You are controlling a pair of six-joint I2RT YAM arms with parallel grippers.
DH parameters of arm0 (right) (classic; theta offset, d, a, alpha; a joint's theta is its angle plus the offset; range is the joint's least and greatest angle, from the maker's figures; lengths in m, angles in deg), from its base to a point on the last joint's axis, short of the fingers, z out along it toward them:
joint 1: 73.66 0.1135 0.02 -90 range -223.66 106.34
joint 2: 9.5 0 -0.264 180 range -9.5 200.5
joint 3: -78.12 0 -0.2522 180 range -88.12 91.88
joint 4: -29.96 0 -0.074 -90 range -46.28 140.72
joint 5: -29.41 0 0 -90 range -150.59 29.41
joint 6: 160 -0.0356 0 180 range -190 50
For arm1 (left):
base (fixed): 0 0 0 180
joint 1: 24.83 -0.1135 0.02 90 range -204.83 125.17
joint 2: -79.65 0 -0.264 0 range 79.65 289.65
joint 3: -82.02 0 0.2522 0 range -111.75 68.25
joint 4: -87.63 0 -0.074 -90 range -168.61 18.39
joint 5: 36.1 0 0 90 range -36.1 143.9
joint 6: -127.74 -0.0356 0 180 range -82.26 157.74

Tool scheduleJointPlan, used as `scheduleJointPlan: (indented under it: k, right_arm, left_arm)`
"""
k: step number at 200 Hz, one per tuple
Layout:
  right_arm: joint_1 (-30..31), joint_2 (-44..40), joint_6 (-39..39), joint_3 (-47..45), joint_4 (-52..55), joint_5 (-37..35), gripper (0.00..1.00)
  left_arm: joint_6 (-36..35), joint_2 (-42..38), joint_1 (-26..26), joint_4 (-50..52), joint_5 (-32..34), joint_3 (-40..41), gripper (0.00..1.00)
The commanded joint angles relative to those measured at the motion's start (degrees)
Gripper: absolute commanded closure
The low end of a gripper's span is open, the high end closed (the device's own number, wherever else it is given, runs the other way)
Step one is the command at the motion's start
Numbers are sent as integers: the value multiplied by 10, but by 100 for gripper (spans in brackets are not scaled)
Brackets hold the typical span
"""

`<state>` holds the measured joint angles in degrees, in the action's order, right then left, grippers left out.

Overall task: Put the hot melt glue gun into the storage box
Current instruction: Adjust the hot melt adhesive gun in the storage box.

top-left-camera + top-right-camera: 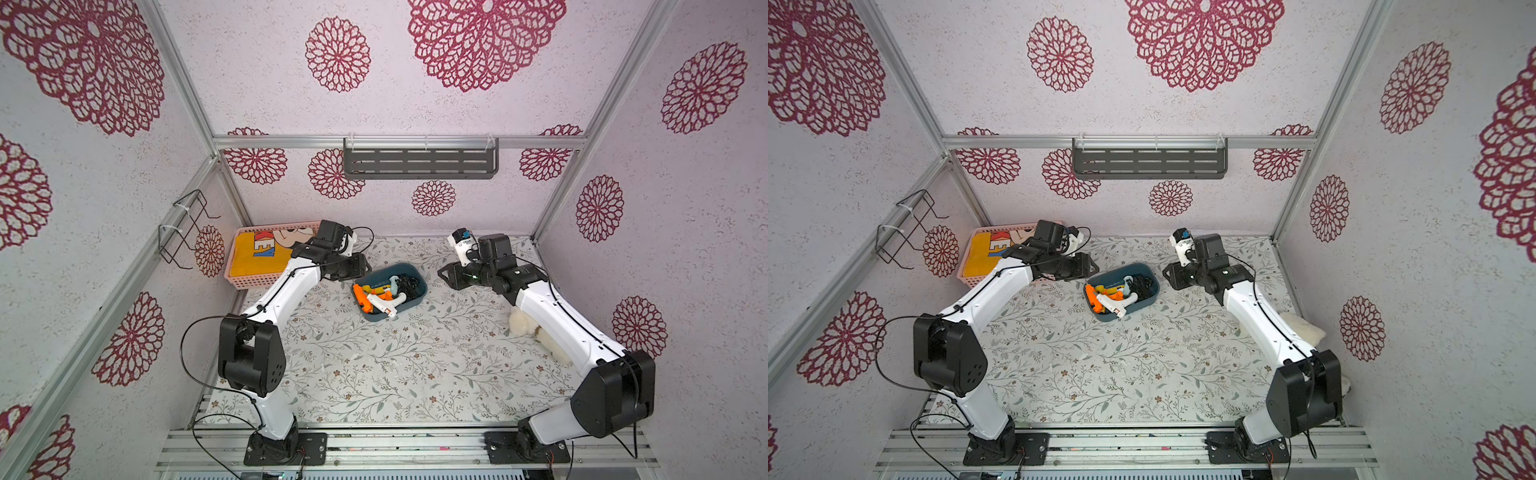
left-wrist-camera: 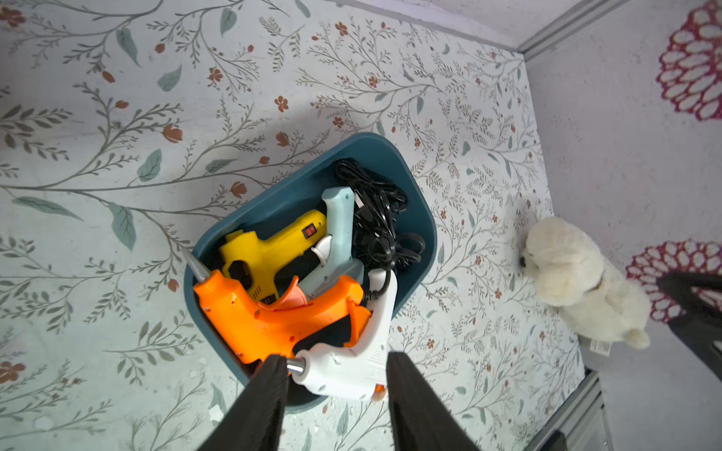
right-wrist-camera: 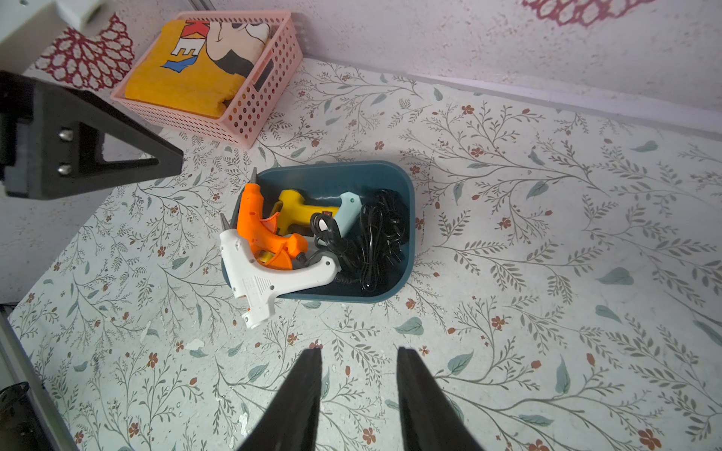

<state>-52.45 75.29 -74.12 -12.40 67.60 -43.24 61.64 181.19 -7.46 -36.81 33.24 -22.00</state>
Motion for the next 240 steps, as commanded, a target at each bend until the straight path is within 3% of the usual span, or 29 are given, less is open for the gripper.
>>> scheduleJointPlan:
  k: [1, 46, 120, 147, 202, 240]
  right_arm:
    - [0, -4, -6, 17, -12, 7, 62]
    - [0, 2, -9, 15, -18, 11, 62]
    - [1, 5, -8, 20, -13, 9, 62]
    - [0, 8, -7, 23, -12, 8, 62]
    - [0, 13, -6, 29, -12, 9, 62]
    - [-1, 13, -5, 28, -13, 9, 62]
  left_arm:
    - [27, -13, 28, 56, -15, 24, 51]
    - [81, -14, 44, 41, -15, 71, 44]
    - [82, 55, 46, 56, -9, 47, 39]
    - [82, 76, 45, 39, -6, 37, 43]
    - [59, 104, 25, 27, 3, -37, 61]
    - [46, 168, 11, 28, -4, -90, 66]
